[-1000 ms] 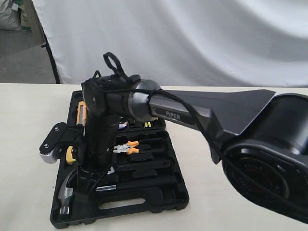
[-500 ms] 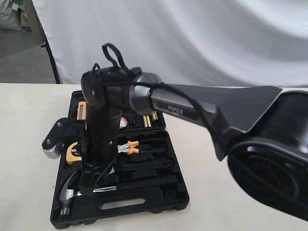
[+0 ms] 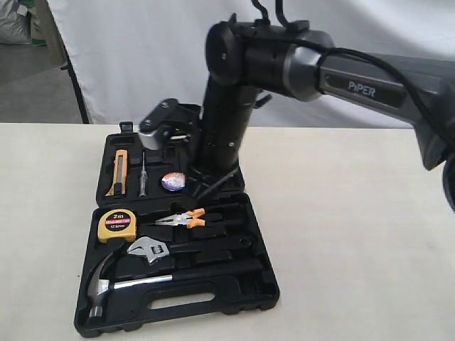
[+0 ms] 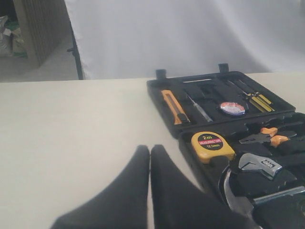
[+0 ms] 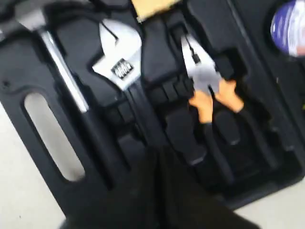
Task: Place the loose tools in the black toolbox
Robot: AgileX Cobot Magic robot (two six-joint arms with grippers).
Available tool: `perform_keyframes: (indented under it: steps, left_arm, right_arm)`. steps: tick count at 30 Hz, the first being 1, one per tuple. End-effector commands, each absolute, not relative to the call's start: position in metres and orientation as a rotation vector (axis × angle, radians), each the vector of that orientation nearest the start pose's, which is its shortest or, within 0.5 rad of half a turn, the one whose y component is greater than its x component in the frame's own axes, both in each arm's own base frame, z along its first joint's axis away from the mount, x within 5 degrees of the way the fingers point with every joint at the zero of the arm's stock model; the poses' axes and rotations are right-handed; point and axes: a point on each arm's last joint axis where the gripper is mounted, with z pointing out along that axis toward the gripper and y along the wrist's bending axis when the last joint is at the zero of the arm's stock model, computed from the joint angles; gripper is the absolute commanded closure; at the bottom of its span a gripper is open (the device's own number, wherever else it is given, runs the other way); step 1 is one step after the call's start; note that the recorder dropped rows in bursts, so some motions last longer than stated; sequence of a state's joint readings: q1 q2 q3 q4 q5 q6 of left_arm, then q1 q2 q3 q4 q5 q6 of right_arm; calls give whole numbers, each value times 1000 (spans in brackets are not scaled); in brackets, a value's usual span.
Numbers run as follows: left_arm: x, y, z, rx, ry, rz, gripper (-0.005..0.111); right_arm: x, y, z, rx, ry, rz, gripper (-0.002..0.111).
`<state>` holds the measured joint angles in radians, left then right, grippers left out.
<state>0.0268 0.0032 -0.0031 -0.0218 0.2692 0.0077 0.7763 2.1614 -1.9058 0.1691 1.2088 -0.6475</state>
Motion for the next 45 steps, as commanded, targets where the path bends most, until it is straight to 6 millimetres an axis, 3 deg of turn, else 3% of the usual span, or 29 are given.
perform_keyframes:
  steps: [1,5,8,11,15,18,20,24,29,32,38,45]
  left_arm:
    - [55,1,189,-47,1752,-7,106]
    - [55,1,189,-47,1752,-7,106]
    - [55,1,189,-47,1752,-7,106]
    - [55,1,189,-48,1752,-9,106]
    - [55,1,189,-48,1752,-9,106]
    - [55,1,189,-48,1752,-9,106]
    - [55,1,189,-48,1752,-9,106]
    - [55,1,189,-47,1752,-7,106]
    - [55,1,189,-47,1752,-7,106]
    - [55,1,189,-47,1752,-7,106]
    - [55,1,189,-47,1752,-7,106]
    - [55,1,189,-47,1752,-7,106]
  right_arm:
    - [332,289,193,-1768,2501,267,108]
    - [343,245,172,-1565,2618,271,108]
    - [342,211,178,-1389,2634,331,108]
    - [329,185,198,-1199,2581,404,108]
    - [298,157,220,-949,2432,446,108]
    - [248,133,242,-622,2260,443,108]
    - [220,124,254,-545,2195,480,108]
    - [156,113,254,-603,2115,566,108]
    - [77,96,226,-770,2009,743,108]
    - [59,82,214,-775,1919,769,108]
    - [47,58,190,-708,1716,685,108]
    - [44,49,195,-613,1660,692,108]
